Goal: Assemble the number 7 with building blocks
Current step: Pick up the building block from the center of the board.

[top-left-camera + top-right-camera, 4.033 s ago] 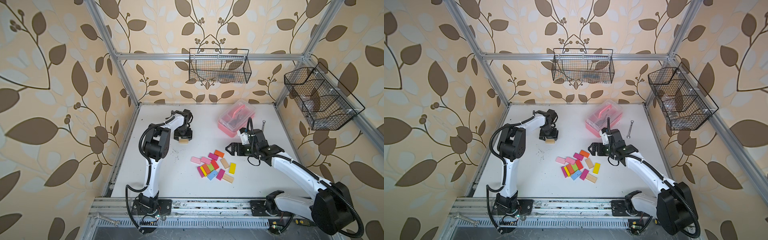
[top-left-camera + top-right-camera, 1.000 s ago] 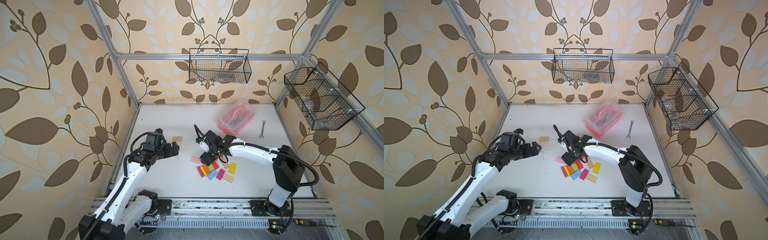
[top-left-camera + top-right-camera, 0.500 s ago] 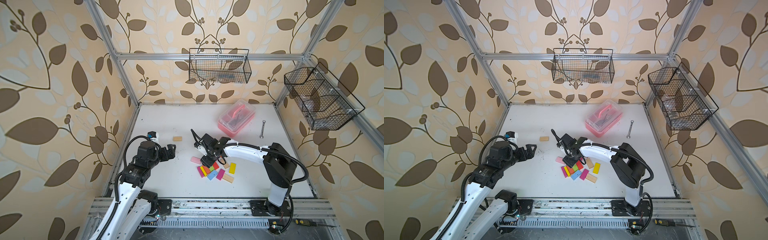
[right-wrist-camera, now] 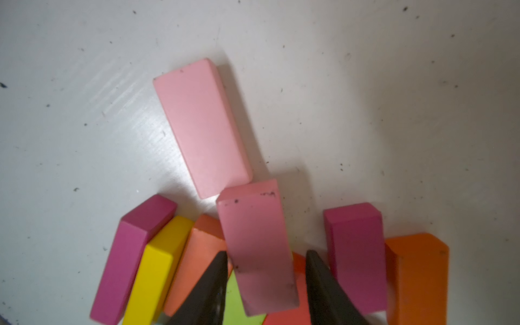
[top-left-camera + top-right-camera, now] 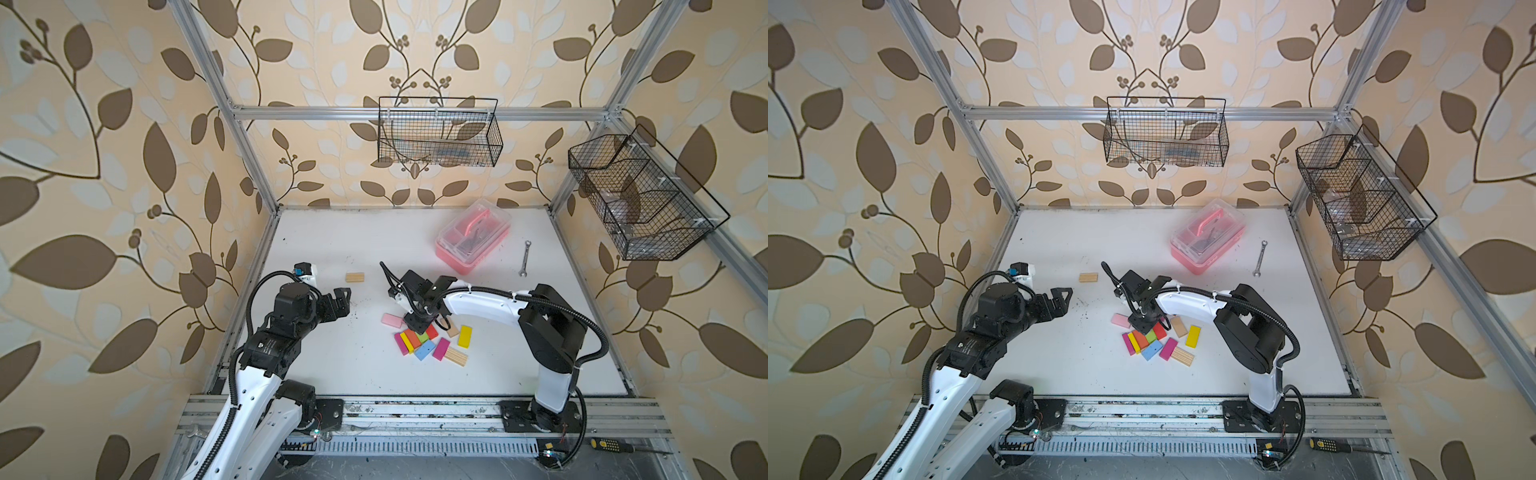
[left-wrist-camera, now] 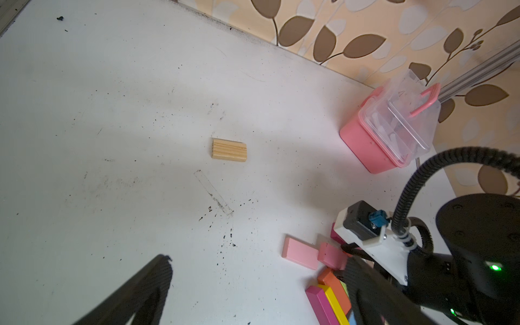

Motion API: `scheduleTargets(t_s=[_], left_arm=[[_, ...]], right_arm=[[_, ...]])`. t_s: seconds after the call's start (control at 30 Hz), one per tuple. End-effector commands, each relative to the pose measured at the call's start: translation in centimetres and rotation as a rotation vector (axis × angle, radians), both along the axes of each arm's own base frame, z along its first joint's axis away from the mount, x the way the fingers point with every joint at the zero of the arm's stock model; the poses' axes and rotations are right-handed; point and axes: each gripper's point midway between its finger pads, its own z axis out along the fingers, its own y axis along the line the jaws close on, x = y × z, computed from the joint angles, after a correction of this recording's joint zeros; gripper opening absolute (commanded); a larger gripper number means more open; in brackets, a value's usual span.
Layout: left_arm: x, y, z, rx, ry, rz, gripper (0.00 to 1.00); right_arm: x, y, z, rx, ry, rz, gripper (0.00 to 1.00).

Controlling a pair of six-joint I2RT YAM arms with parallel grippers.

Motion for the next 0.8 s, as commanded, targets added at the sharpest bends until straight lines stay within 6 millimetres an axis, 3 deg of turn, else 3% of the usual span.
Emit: scheduleTargets(t_s=[0.0,0.23,0.37,0.6,0.77], left_arm=[[0.4,-0.3,0.9,0.001,-0.043,-0.017,0.99],[0.5,-0.3,0.7,0.004,-0.032,-0.019,0.99],[0.5,-0.3,0.7,0.006,-0.031,-0.02,0.99],[0.4,-0.2,0.6,0.003,-0.028,-0.014,0.99],[0.2,0.4,0.5,0.019,-0.028,0.018,0.99]], right_arm=[[0.4,0.4,-0.3,-0.023,-0.018,0.019,0.39],[0.5,0.7,-0.1,-0.006,-0.025,0.022,0.28],[1.0,0.9,1.2,0.015,-0.068,0.017,0.26],[3.0,1.5,5.4,0.123,-0.183,0.004,0.18],[5.2,2.0,8.9,0.268,-0.253,0.041,0.18]])
